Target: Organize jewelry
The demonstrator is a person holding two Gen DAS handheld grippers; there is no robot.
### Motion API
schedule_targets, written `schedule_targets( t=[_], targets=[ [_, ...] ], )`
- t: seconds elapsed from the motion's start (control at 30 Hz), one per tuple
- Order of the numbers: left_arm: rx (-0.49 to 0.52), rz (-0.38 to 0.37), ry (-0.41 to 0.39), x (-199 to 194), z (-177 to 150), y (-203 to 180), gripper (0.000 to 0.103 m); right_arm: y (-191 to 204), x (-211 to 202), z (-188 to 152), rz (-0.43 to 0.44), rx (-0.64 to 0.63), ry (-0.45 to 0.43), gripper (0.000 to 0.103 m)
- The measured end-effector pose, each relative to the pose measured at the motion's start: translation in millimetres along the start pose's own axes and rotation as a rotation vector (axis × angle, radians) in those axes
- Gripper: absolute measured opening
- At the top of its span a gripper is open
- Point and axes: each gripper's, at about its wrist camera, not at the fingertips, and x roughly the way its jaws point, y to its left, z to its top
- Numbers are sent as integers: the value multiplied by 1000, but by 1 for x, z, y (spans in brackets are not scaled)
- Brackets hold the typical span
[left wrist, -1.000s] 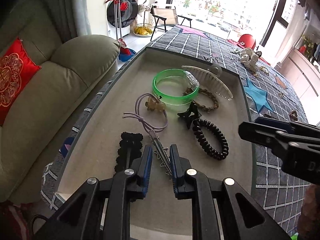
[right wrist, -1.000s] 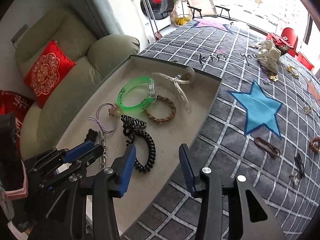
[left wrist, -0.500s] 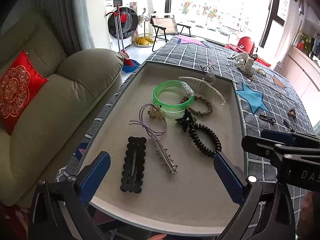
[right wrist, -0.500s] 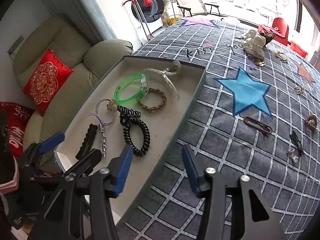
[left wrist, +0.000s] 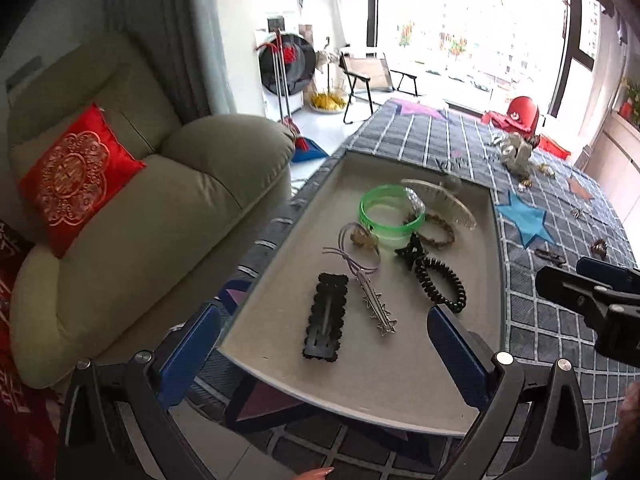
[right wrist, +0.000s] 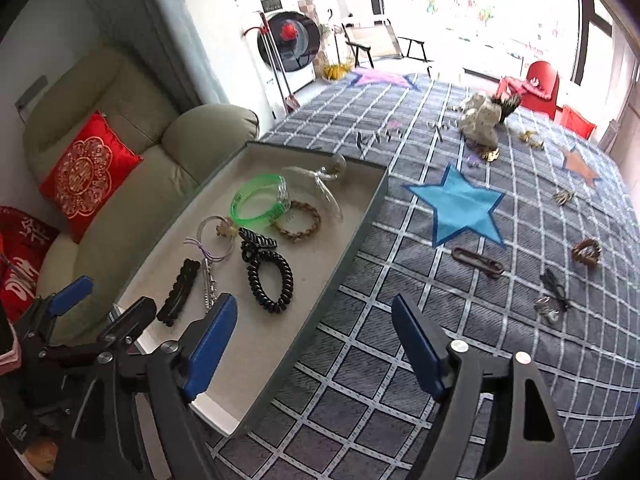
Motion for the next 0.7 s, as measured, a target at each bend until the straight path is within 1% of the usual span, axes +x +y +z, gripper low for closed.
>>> schedule_targets(
  t=[0.1, 0.17, 0.2, 0.23, 0.33, 0.47, 0.57, 0.7],
  targets=[
    [0, 28, -22, -12, -3, 2, 103, 7, -7, -4, -18, -18, -12, 85],
    [-6, 40, -23, -17, -6, 5, 103, 10, -8, -8, -21, -17, -15, 94],
    [-11, 39, -20, -19, -7, 7, 103, 11, -9, -10, -21, -15, -17, 97],
    [-20, 36, -11, -20, -9, 9, 103, 12, -10, -12, -20, -16, -17, 103],
    [-40, 32, 15, -22, -15, 14, 103, 16, -14, -15, -21, -24, -19, 103],
    [-32, 65, 51, -22, -23, 15, 103, 22, -21, -17, -47, -30, -21, 103],
    [-41, 64, 82, -20, -29, 17, 103, 27, -22, -19, -73, -41, -9, 103],
    [-57, 60, 100, -20, -34, 20, 103, 33, -22, -23, -84, -59, 3, 103]
  ],
)
